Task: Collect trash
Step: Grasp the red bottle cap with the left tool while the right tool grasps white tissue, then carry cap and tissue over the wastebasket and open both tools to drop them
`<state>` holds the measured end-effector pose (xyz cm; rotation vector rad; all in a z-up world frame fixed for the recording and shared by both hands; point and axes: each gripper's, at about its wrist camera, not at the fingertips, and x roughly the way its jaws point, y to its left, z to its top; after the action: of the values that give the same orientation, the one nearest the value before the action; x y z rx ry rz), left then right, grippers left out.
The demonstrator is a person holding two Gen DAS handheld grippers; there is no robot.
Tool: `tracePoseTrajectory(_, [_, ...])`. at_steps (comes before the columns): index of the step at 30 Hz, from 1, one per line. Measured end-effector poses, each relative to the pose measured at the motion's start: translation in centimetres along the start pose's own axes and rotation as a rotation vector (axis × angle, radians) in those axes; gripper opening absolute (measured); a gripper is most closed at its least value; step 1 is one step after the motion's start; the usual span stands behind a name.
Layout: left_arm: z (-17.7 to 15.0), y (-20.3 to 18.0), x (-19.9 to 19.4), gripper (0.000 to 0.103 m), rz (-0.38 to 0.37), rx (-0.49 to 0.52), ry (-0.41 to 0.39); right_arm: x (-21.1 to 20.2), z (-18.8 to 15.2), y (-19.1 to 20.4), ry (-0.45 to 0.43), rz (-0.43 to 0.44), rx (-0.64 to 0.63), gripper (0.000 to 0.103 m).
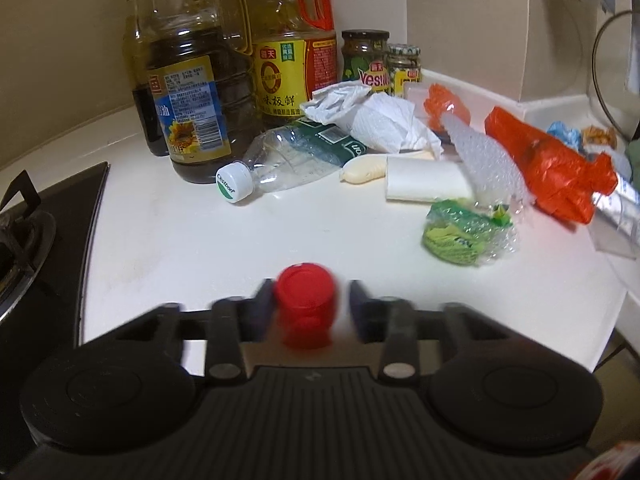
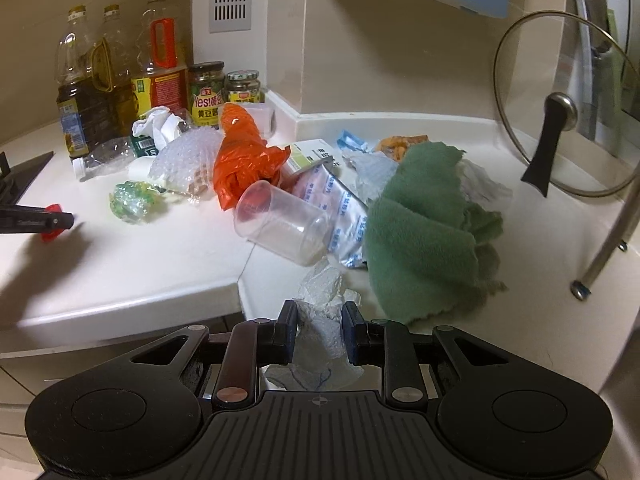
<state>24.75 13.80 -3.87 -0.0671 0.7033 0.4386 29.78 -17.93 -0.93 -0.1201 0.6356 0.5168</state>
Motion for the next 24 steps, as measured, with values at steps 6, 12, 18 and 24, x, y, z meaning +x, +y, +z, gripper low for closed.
tracePoseTrajectory(6, [-0.1, -0.3, -2.7, 0.028, -0.063, 0.0, -0.01, -2.6, 0.1, 1.9, -0.049, 0.078, 0.007, 0.024])
tracePoseTrajectory(12, [-1.4, -2.3, -6.6, 0.028, -0.259, 0.024, 0.003, -4.0, -1.3, 5.2, -0.017, 0.228, -0.09, 0.024])
tracePoseTrajectory(18, [-4.8, -4.9, -9.1, 0.028, -0.428, 0.1, 0.08, -1.4, -6.0, 7.8, 0.144, 0.263, -0.246, 0.024])
tracePoseTrajectory(24, [-10.5, -7.0, -7.2, 0.028, -0.43, 0.111, 0.241, 3.1, -10.5, 8.1, 0.288, 0.298, -0.271, 0.025])
